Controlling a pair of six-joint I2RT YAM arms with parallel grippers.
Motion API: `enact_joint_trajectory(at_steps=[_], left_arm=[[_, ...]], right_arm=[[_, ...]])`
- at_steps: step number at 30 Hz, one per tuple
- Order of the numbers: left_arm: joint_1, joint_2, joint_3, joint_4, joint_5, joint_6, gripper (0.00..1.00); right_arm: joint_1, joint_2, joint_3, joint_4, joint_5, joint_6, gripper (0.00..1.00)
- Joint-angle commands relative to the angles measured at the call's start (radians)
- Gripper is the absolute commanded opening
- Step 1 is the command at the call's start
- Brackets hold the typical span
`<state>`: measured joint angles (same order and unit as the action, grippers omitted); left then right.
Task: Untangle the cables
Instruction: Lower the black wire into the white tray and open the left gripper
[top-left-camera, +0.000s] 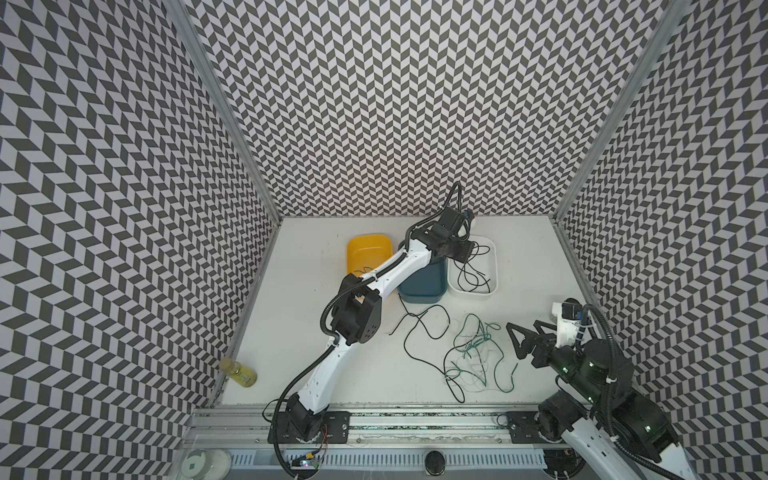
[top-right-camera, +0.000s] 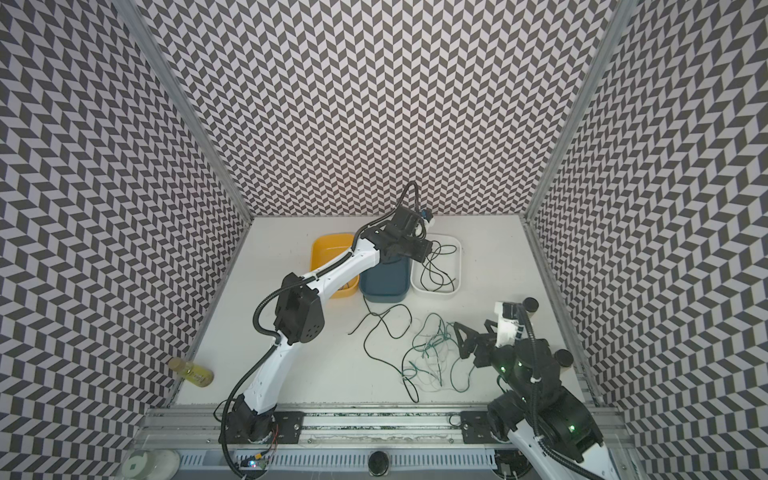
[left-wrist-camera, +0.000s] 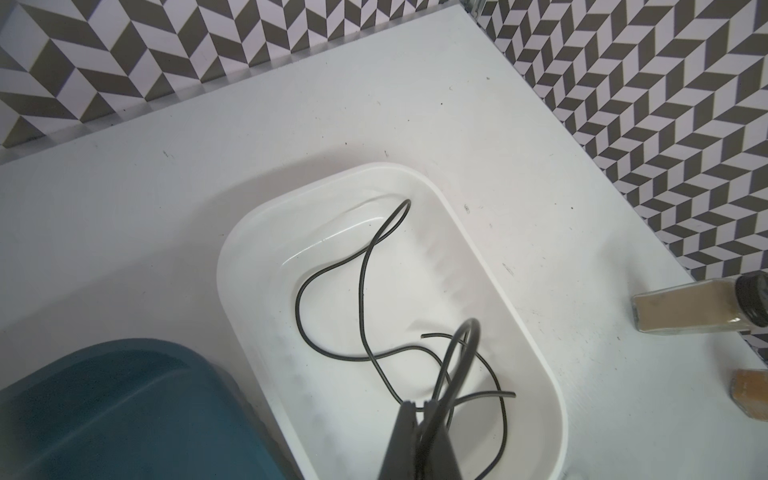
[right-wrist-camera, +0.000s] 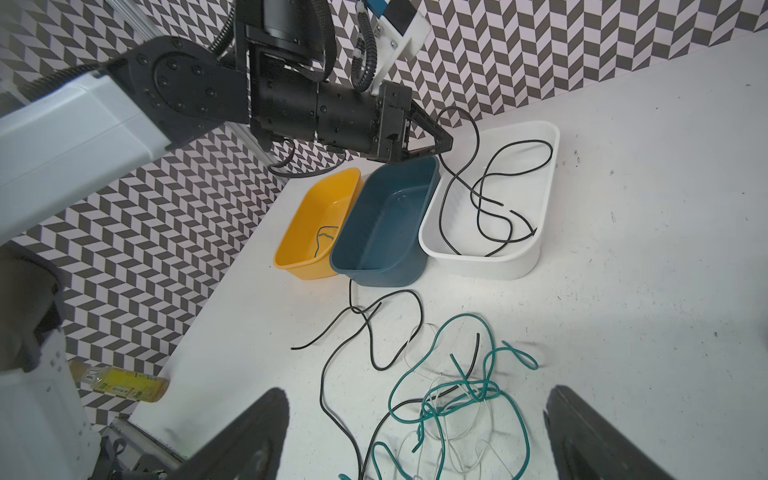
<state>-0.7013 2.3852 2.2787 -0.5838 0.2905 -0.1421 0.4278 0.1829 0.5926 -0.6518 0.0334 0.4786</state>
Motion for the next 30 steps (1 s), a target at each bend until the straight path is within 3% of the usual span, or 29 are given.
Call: enact_joint_trajectory(at_steps=[1, 13, 30], left_arm=[[-0.015, 0.026, 0.039, -0.036, 0.004, 0.009, 0.00], [-0.026, 0.110, 0.134, -0.106, 0.026, 0.013, 0.14], [-0.041, 0.102, 0.229, -0.148, 0.019, 0.027, 0.35]], right_arm=[[-0.001, -0.013, -0.008, 0.051, -0.007, -0.009, 0.96], [-0.001, -0.013, -0.011, 0.054, -0.009, -0.008, 0.96], [-0.001, -0.011, -0.013, 0.056, -0.007, -0.008, 0.97]])
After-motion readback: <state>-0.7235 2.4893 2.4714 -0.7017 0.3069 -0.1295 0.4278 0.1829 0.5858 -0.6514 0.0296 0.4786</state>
